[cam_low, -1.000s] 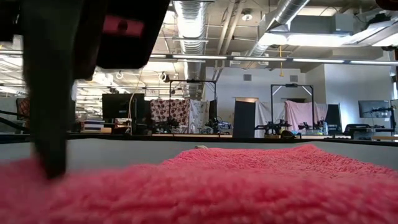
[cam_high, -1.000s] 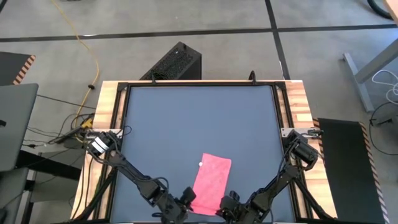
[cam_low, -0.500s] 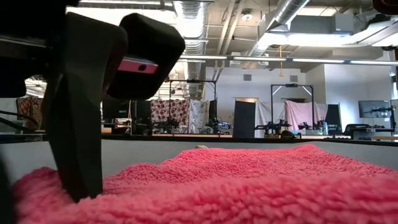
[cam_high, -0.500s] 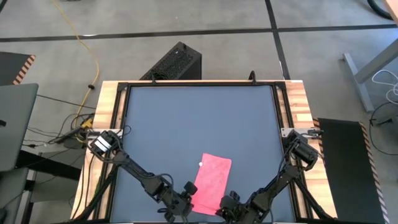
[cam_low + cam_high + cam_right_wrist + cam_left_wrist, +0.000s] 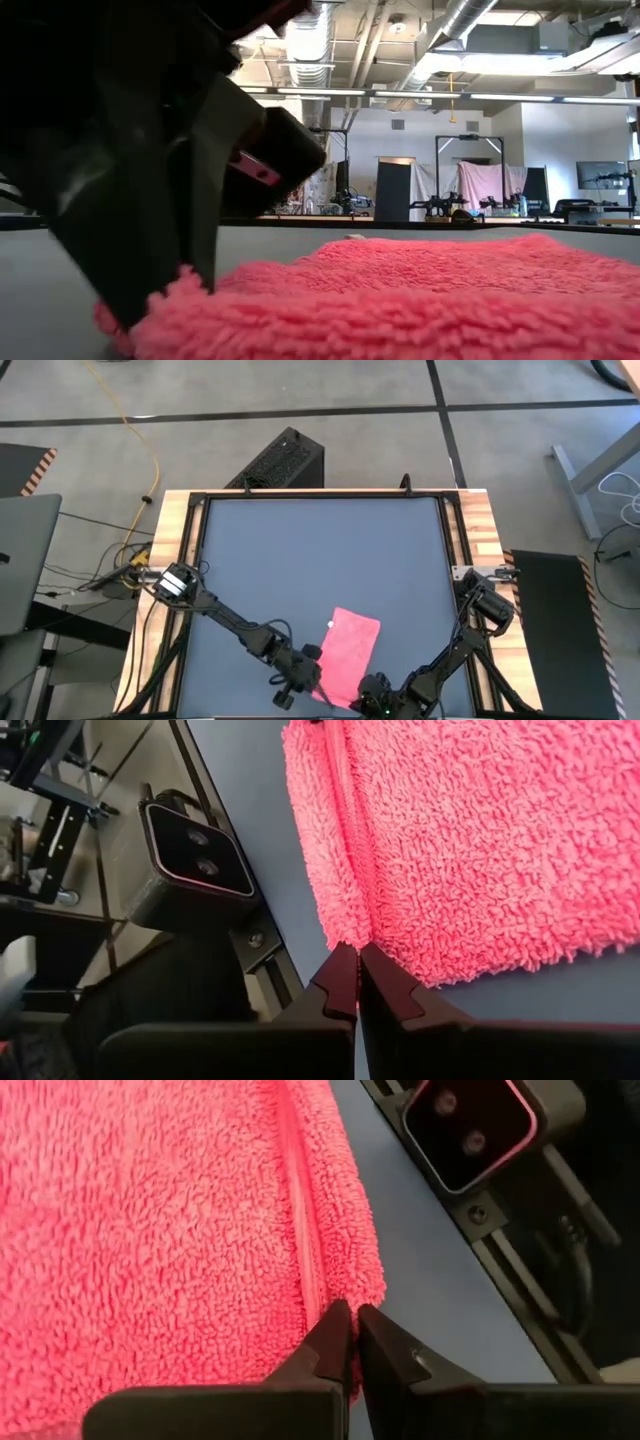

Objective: Roll towel
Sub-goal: Roll the microfiber towel

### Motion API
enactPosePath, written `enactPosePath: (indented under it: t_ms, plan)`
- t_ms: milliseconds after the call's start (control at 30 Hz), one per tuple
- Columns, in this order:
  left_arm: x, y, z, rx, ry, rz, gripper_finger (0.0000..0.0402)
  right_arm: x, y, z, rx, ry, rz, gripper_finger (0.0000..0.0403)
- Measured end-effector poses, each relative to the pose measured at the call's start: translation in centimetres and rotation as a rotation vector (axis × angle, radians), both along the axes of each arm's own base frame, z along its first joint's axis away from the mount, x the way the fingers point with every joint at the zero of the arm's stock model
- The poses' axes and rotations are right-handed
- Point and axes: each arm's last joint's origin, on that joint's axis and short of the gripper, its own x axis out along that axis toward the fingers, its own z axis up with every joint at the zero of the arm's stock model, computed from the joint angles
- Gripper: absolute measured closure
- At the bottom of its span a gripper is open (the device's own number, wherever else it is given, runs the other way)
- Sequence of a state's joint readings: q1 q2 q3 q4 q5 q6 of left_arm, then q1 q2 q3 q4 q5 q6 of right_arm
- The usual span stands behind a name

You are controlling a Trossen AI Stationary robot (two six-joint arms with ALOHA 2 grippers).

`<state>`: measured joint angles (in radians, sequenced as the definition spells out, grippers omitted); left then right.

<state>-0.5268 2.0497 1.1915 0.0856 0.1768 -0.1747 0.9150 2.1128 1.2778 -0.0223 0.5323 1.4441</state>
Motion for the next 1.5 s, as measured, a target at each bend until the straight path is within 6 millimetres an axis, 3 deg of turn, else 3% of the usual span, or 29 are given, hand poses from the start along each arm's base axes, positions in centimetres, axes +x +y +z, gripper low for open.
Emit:
enactPosePath:
  t_ms: [367,667,1000,1167,1500]
  plan:
    - [1.8,2.9,0.5,-0.249,0.117,0.001,0.0401,-0.7,0.5,0.0,-0.004,-0.023,-0.023,0.0382]
    - [2.1,5.2,-0.3,-0.309,0.335,0.231,0.0401,-1.1,0.1,-0.3,-0.015,0.006,-0.094,0.0381]
    - [2.1,5.9,-2.5,-0.293,0.462,0.395,0.0401,-1.0,-0.2,-0.4,-0.023,0.025,-0.111,0.0358]
    - [2.2,6.1,-2.6,-0.3,0.472,0.417,0.0401,-1.0,-0.2,-0.4,-0.004,0.033,-0.12,0.0334]
    - [2.3,6.5,-2.7,-0.312,0.489,0.45,0.0401,-2.1,-0.7,1.9,-0.103,0.031,-0.061,0.0315]
